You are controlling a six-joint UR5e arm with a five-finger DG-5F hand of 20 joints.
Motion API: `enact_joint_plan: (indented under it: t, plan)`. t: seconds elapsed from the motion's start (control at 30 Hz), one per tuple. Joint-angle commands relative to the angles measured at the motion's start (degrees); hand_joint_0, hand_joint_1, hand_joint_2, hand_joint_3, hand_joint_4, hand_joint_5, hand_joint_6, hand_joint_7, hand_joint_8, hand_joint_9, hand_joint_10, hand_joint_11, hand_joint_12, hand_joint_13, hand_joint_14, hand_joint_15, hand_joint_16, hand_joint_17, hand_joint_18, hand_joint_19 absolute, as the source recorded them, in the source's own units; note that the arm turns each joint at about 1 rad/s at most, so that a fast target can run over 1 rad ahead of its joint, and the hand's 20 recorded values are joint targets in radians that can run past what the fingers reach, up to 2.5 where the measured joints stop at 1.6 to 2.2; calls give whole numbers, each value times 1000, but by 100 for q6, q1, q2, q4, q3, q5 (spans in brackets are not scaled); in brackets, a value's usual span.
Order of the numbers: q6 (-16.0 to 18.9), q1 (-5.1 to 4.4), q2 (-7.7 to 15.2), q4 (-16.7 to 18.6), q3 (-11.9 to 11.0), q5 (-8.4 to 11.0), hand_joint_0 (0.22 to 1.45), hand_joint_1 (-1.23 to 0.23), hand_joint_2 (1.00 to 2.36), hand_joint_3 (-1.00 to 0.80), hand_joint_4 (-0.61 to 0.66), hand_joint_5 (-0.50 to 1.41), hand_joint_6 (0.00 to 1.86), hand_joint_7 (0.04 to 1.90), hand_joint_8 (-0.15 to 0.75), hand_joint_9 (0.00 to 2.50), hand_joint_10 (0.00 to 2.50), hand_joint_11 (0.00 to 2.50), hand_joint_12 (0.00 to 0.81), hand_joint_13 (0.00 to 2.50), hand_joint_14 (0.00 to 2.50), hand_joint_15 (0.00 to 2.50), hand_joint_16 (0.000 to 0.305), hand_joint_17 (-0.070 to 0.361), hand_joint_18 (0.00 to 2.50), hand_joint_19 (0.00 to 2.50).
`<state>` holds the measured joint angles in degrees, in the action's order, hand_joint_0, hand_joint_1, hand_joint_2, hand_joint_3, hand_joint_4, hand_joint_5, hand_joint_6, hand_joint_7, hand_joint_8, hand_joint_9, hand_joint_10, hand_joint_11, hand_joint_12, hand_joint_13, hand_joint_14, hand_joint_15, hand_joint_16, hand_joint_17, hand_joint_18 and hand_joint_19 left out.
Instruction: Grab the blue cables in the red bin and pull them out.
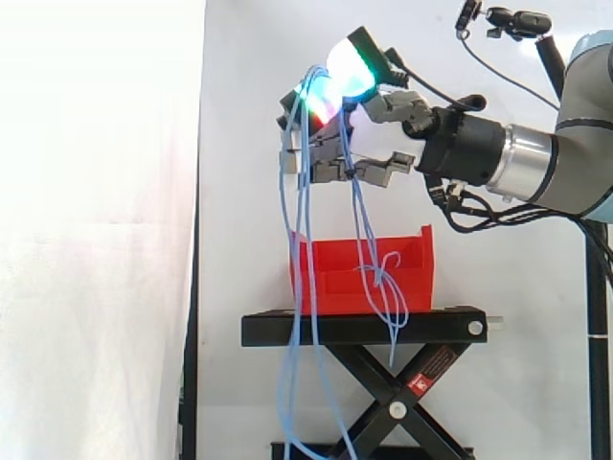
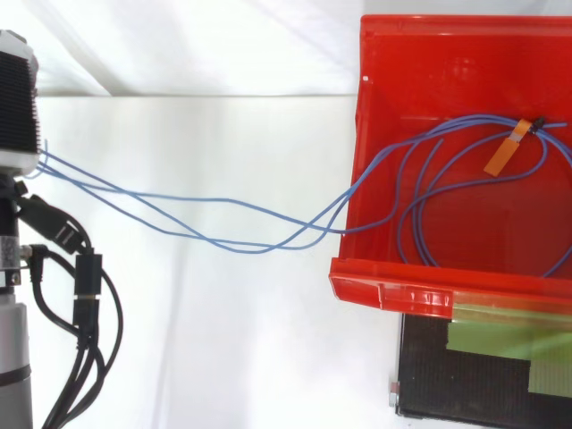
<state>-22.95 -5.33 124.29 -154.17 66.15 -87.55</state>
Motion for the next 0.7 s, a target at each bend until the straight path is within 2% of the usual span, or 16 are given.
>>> enact_joint_plan:
  t: [0.0,0.17,0.67]
  plan:
    - [-3,-3,-1,-52,3,1,931,-757,1000,-1000,145,942,562,597,295,1075,20,875,311,986,27,1000,40,90,623,793]
    - [-3,-3,-1,-105,12,-8,931,-759,1000,-1000,145,941,560,599,295,1093,21,905,301,1004,28,1065,41,93,666,828]
    - [-3,6,-1,-105,12,-8,932,-764,1000,-1000,145,941,519,610,293,1060,21,901,263,1250,12,1473,43,97,837,1038]
